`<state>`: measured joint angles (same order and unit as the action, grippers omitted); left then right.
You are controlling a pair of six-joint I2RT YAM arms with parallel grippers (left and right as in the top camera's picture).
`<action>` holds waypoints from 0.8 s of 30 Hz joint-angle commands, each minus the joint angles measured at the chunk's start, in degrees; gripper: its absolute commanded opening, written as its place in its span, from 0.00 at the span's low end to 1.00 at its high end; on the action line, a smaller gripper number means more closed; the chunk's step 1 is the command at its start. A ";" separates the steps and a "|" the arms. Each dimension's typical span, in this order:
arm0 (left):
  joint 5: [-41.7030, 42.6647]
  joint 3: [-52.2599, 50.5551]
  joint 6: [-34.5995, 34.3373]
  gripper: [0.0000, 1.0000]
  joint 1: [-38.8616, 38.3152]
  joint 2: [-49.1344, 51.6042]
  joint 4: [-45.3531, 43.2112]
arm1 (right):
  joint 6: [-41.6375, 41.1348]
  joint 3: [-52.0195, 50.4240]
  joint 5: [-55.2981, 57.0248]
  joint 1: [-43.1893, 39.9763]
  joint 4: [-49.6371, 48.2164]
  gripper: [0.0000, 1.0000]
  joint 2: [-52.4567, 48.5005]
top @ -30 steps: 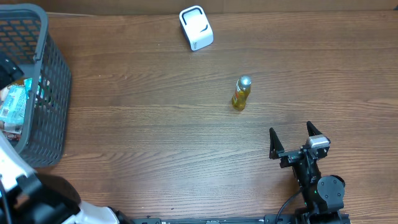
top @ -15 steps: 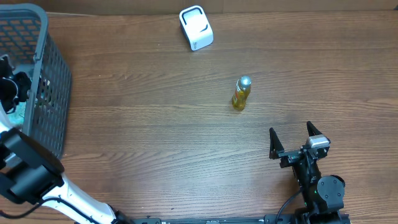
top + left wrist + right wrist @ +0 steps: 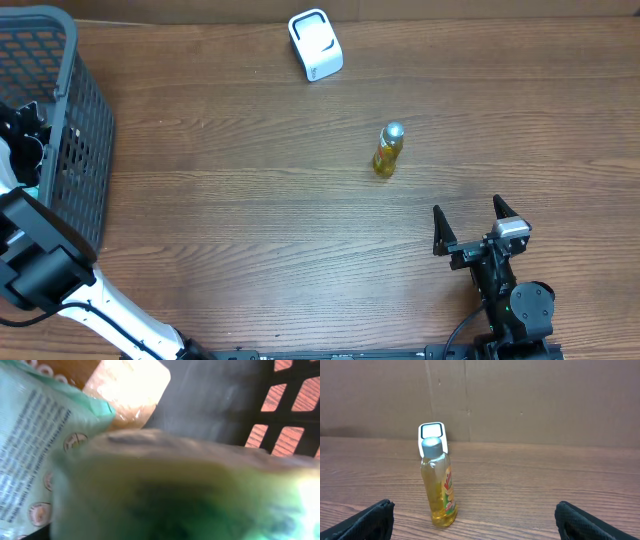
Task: Scan the item barcode
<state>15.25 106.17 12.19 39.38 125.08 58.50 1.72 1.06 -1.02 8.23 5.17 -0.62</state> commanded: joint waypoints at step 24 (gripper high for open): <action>-3.19 28.61 -14.19 0.41 -2.89 -20.87 12.57 | 0.26 -0.61 0.48 -0.26 -0.35 1.00 0.44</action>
<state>11.51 132.49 1.50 38.17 111.66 71.57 1.72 1.06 -1.04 8.23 5.13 -0.62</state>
